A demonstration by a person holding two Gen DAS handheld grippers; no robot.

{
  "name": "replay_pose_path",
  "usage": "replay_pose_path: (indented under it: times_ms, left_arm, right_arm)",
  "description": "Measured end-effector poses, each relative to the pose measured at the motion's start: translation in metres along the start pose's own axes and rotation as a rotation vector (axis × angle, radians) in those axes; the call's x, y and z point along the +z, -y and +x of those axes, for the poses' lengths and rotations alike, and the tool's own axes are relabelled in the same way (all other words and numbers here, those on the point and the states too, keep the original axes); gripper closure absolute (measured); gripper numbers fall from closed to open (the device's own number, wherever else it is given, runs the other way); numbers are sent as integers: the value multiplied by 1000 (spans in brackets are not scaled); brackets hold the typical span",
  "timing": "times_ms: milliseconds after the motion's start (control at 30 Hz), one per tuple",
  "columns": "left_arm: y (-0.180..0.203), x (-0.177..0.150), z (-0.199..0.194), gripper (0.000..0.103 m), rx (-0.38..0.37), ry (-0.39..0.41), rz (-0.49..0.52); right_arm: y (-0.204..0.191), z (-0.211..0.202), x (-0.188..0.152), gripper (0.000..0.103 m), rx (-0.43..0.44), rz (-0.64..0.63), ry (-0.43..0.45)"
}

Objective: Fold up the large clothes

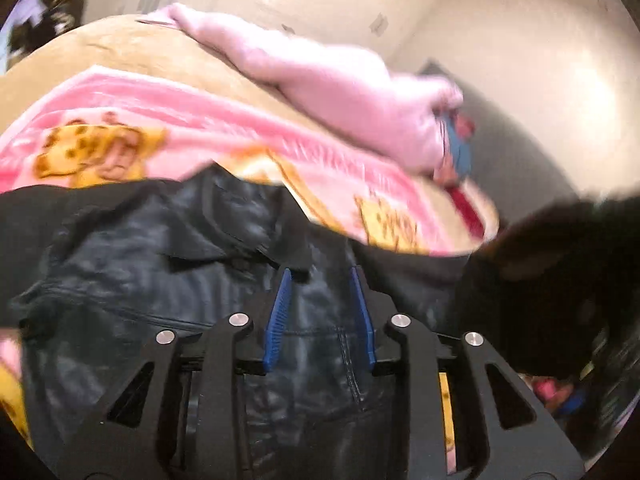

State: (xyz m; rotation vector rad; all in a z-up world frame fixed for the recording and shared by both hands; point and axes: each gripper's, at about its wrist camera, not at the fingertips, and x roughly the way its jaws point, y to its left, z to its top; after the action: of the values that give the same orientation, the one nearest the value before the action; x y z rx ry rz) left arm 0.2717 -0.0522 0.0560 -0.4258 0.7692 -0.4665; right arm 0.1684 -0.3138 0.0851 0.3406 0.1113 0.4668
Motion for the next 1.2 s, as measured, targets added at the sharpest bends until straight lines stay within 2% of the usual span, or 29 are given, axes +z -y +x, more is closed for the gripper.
replay_pose_path:
  times_ms: [67, 200, 367, 433, 533, 833, 967, 1033, 1100, 1200]
  left_arm:
    - [-15, 6, -27, 77, 18, 63, -21]
    - [-44, 12, -69, 69, 29, 154, -92]
    - [-75, 4, -97, 60, 28, 187, -171]
    - [-86, -3, -101, 53, 7, 171, -198]
    - [-101, -14, -98, 50, -27, 131, -241]
    - [-130, -49, -85, 36, -27, 5, -304]
    - [-141, -68, -70, 29, -25, -78, -328]
    - [-150, -79, -61, 17, -44, -132, -370]
    - [-160, -88, -54, 17, -52, -166, -411]
    - [-171, -96, -55, 17, -68, -176, -457]
  right_arm:
    - [-31, 17, -13, 96, 45, -67, -50]
    - [-57, 40, -35, 96, 86, -143, -130]
    - [-74, 54, -56, 96, 109, -119, -229]
    - [-81, 60, -67, 96, 106, -141, -270]
    - [-90, 71, -82, 95, 98, -180, -329]
    - [-97, 104, -141, 94, 27, -261, -542]
    - [-105, 106, -155, 94, 34, -307, -572]
    - [-108, 104, -157, 93, 37, -318, -575]
    - [-106, 107, -159, 91, 38, -317, -596]
    - [-106, 110, -166, 84, 56, -301, -671]
